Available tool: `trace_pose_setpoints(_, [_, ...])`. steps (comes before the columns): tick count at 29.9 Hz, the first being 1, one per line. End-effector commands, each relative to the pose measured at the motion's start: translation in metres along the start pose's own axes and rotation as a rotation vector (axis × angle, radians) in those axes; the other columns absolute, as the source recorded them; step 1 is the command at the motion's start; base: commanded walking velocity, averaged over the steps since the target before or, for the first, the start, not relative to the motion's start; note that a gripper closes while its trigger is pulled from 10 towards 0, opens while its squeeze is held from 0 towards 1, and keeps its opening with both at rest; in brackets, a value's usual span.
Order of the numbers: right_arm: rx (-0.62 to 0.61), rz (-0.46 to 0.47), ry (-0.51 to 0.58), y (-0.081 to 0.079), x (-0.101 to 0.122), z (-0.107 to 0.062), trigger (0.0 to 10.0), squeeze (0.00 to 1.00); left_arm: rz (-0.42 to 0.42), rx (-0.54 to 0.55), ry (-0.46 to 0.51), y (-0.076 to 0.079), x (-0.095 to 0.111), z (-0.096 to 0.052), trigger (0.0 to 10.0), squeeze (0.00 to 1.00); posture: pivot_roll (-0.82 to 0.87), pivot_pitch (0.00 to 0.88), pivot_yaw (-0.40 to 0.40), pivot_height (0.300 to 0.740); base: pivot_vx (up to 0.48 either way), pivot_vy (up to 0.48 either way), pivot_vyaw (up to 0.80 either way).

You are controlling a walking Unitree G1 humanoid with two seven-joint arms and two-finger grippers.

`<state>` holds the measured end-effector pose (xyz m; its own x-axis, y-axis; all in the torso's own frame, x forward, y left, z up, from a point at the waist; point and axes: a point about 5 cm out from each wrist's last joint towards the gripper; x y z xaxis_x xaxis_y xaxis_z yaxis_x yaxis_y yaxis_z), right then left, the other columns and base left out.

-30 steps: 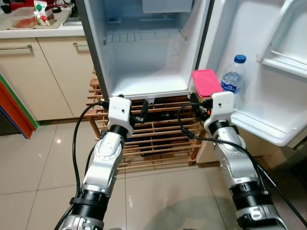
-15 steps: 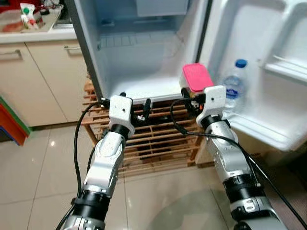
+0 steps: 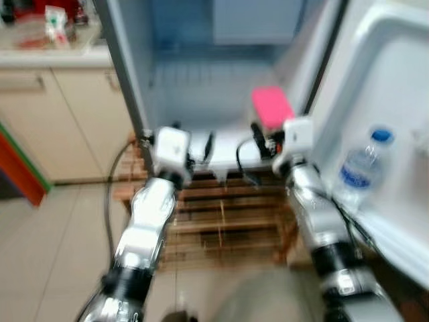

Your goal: Restocking fridge

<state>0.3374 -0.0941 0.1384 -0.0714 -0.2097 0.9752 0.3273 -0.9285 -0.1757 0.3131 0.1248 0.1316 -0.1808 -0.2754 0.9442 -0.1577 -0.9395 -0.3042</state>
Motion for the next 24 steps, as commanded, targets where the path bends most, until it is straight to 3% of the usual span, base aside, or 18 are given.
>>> trace_pose_setpoints(1, [-0.033,-0.009,0.001,0.011,0.002,-0.002,0.0,0.0,-0.008,-0.029,0.028,0.01,0.008,0.004,10.0,0.0,-0.01,0.0,0.002,0.74,0.0,0.0,0.0])
trace_pose_setpoints(12, [0.0,-0.002,-0.001,0.004,0.003,0.003,0.0,0.0,-0.004,-0.02,-0.009,0.01,0.004,0.004,10.0,0.0,-0.01,0.0,0.005,0.74,0.0,0.0,0.0])
trace_pose_setpoints(19, [0.039,0.022,0.027,-0.004,0.019,0.024,0.0,0.0,-0.02,-0.031,-0.021,0.009,0.002,0.004,10.0,0.0,0.0,0.0,0.003,0.74,0.0,0.0,0.0])
trace_pose_setpoints(24, [0.052,0.019,0.034,-0.008,0.028,0.036,0.0,0.0,0.009,-0.045,-0.011,0.009,0.004,0.005,10.0,0.0,0.01,0.0,-0.004,0.74,0.0,0.476,0.0])
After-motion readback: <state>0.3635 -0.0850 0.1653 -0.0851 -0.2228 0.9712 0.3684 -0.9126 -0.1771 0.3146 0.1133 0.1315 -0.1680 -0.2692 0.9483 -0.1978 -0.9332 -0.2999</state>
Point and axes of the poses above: a point about 5 cm out from each wrist's last joint towards the gripper, its own z axis pointing out of the wrist towards the gripper, its own x axis along the axis of the wrist's last joint, y = z × x, and after that the axes turned 13 degrees about z, right-handed
